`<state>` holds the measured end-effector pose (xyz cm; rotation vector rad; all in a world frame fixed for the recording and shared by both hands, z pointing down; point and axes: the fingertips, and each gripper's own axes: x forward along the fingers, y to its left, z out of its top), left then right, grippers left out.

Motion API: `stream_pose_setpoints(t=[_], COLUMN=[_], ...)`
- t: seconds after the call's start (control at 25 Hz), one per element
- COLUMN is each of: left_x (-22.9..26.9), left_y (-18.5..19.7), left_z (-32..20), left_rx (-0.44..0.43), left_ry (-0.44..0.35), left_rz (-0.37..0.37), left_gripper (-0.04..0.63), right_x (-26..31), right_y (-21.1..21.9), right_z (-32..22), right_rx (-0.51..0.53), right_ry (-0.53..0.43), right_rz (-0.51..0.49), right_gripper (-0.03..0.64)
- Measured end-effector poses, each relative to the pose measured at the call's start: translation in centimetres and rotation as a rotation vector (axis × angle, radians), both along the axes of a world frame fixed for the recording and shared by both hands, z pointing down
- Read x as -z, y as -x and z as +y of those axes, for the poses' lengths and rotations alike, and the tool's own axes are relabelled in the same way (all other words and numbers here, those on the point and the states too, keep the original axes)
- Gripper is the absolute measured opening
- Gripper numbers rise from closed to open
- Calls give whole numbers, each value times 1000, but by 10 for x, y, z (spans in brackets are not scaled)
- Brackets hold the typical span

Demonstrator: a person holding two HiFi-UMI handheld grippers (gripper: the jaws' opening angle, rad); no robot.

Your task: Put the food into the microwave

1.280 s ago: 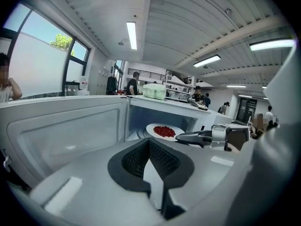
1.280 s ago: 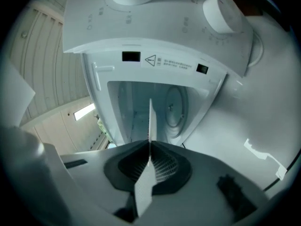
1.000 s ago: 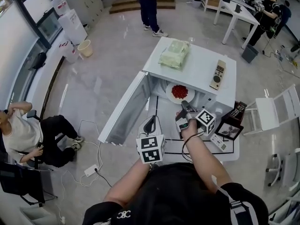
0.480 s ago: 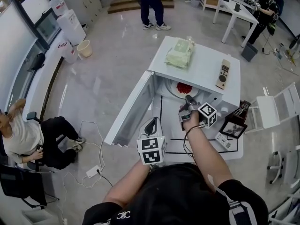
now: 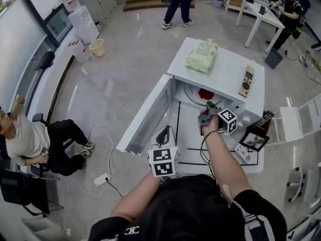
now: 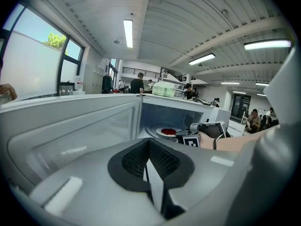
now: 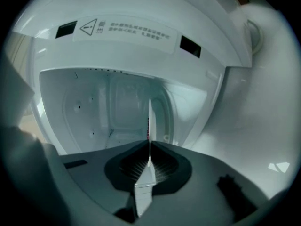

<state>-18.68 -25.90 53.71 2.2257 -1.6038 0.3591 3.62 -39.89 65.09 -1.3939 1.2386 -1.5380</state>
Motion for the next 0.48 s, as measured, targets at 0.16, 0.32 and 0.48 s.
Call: stream_pose_setpoints(t=[0.16,0.32,0.48], left_x=[-1,-2,-2], left_y=[1,2,5], left_z=[-1,-3,-7], left_rx=[2,4,6], left_ry=[4,7,4], left_rz=[-4,-7,-10], left_gripper=[9,8,9], right_x=[-1,-2,-5], right_y=[2,4,5], right_z=[-7,-14,-18], right_rx=[10,16,29], right_ry=[12,17,31], right_rz=[17,47,93], right_gripper=[18,18,17])
